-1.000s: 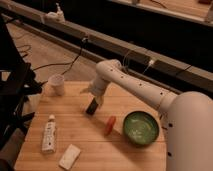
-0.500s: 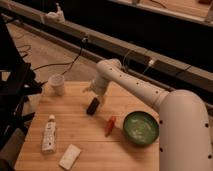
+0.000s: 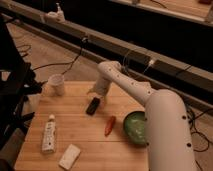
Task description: Place the eraser in the ceramic cup
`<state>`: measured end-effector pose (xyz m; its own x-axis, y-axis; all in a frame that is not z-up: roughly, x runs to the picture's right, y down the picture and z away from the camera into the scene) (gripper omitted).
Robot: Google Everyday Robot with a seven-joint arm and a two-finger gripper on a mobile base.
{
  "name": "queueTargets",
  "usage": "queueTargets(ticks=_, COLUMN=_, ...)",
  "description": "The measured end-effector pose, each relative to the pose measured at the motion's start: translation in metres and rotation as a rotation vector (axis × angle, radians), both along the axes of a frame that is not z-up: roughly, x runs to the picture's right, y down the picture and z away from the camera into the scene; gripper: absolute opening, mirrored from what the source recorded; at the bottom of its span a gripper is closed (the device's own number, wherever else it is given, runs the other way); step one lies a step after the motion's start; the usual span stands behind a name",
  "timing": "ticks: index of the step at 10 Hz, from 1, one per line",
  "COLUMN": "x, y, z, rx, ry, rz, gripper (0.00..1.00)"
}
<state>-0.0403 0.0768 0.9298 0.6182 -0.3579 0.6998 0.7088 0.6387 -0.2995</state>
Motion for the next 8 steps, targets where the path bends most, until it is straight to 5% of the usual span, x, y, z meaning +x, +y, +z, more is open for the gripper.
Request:
queueTargets(ticks=2, x=0.005, y=0.005, z=0.014, rx=-0.036, ry=0.01, rz=0.022, gripper=0.72)
queueTargets(ticks=5, x=0.005, y=0.013, z=0.027, rx=-0.078, ry=0.002, rz=0.049, gripper=0.41)
queueTargets(ticks=8, x=-0.002, y=0.011, z=0.031, rx=-0.076, ry=-0.009, rz=0.058, gripper=0.15)
